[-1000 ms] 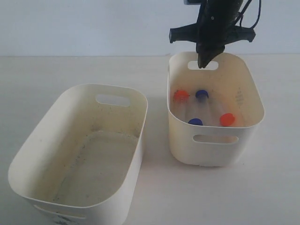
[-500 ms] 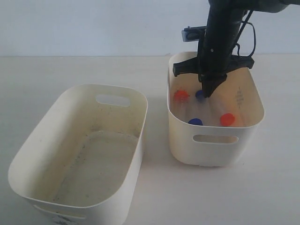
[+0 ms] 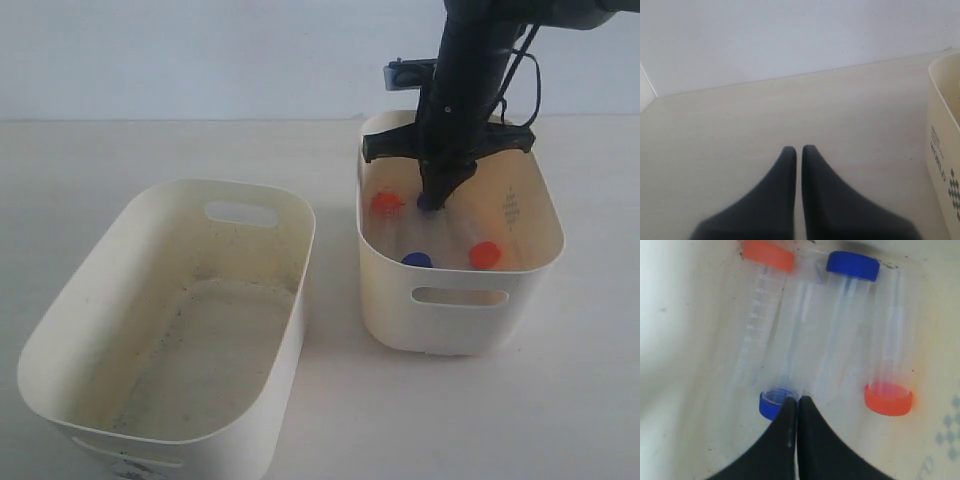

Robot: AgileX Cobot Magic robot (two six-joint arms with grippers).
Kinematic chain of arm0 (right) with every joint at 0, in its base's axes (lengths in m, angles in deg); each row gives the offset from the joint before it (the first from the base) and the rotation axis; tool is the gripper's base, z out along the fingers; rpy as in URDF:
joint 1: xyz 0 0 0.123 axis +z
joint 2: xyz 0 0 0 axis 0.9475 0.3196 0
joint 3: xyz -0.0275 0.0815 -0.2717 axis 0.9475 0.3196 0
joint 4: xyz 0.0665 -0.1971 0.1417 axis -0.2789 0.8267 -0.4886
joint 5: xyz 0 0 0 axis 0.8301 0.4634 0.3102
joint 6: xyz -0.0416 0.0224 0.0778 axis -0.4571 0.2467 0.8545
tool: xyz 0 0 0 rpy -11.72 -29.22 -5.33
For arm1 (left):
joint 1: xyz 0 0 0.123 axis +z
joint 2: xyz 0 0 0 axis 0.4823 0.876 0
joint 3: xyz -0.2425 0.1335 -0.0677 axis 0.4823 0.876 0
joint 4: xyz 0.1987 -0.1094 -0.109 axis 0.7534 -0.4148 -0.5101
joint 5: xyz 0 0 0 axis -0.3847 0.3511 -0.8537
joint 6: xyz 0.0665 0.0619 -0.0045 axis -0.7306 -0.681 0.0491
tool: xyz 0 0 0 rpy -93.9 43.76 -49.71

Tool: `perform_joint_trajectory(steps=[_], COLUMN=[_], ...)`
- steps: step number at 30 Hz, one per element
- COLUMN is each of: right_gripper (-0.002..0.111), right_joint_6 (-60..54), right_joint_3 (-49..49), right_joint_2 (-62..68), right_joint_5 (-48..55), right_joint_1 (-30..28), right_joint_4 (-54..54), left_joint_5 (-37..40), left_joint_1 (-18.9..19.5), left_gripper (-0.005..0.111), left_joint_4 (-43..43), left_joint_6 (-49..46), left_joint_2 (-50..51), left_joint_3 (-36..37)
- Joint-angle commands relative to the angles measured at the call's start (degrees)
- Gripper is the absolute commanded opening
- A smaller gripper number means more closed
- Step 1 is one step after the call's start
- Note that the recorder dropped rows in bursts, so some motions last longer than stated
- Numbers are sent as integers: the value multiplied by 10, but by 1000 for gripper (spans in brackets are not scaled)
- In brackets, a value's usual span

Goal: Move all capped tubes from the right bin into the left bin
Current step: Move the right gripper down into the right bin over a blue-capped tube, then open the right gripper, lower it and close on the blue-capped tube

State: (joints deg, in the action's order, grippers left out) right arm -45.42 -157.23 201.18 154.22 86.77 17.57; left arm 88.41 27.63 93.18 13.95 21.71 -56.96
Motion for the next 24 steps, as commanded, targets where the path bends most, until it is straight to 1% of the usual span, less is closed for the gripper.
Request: perform_joint_trajectory(steps=[1,9,14,16,17,21,22,24], right_gripper=[0,0,1,8,13,42,47,50], right_joint_6=[-6,-15,-11,-12,-13,-13,-11,-11], right_joint_3=[2,2,2,2,2,2,2,2], right_joint_2=[12,30,31,31,31,34,35,42], right_joint_5=[-4,-22,-27,-20,-14,1,7,8], right_joint_1=[0,0,0,0,0,0,0,0], right_joint_4=[-5,1,30,33,33,29,29,17], left_joint_5=[-5,-5,-5,-5,-5,-5,-5,-5], left_joint_1=[1,1,1,1,1,1,1,1], left_gripper=[4,4,4,4,4,4,4,4], left_joint_4=[-1,-1,-1,-1,-1,-1,-1,-1], left_joint_6=[7,7,7,7,7,7,7,7], left_joint_2=[-2,-2,-2,-2,-2,-2,-2,-2], left_joint_3=[-2,-2,-2,-2,-2,-2,-2,-2])
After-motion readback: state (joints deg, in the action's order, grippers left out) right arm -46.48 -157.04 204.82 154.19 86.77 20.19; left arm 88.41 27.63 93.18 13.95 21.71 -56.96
